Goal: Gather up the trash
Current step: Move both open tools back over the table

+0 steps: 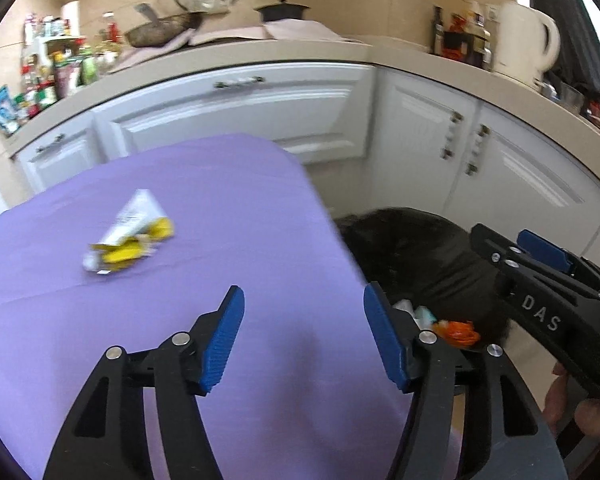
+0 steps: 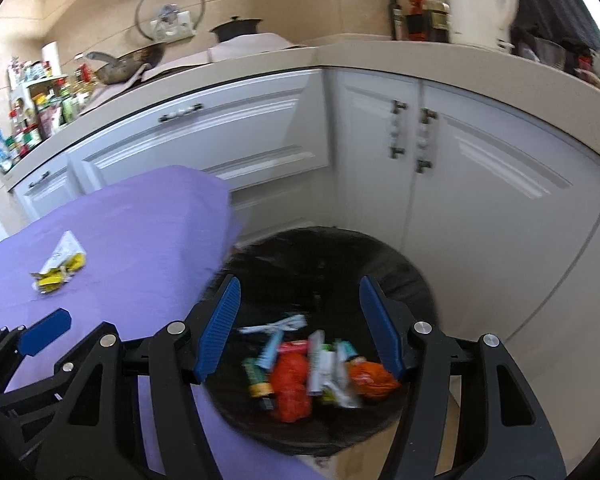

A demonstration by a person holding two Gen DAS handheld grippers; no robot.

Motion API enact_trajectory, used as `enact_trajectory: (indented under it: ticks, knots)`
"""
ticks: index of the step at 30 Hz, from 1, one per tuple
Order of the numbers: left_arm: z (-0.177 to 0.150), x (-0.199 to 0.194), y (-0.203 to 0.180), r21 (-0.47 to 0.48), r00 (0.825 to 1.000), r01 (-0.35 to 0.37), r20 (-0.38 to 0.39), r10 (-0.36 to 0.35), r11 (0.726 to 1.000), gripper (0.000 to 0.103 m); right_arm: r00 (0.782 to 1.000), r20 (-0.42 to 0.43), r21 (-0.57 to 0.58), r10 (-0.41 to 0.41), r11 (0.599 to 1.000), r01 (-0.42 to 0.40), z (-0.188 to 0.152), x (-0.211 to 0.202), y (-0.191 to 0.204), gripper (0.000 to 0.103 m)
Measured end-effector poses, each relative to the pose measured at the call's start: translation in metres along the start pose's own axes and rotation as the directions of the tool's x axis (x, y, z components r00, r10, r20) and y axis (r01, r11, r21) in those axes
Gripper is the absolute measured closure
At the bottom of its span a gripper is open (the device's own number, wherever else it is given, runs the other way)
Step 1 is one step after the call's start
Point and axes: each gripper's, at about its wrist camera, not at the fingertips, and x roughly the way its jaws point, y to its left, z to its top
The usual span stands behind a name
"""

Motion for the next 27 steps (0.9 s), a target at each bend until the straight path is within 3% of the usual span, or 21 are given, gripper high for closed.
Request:
enact_trajectory:
  ticks: [7, 14, 21, 27]
  knots:
    - [-0.004, -0.016, 0.073, -0.067, 0.988, -0.147, 0.034, 0.149, 0.987, 0.039, 0.993, -0.022, -0.061, 0.117, 0.991, -0.118, 0.007, 0.007, 0.077, 0.042]
    - [-0.012, -0.029, 0.149, -0.134, 0.957, -0.282, 0.038, 0.289, 0.95, 0.038, 0.972, -0.057, -0.112, 0.227, 0.966, -0.232, 0.01, 0.015, 0.16, 0.042]
    - [-0.023, -0.038, 0.217, -0.205, 0.922, -0.376, 0.011, 0.386, 0.904, 0.038, 0.957, -0.105, -0.143, 0.272, 0.948, -0.285, 0.004, 0.028, 0.22, 0.042]
    - [-0.033, -0.04, 0.257, -0.259, 0.904, -0.419, -0.029, 0.426, 0.87, 0.037, 0.947, -0.171, -0.162, 0.273, 0.94, -0.3, -0.006, 0.046, 0.258, 0.042]
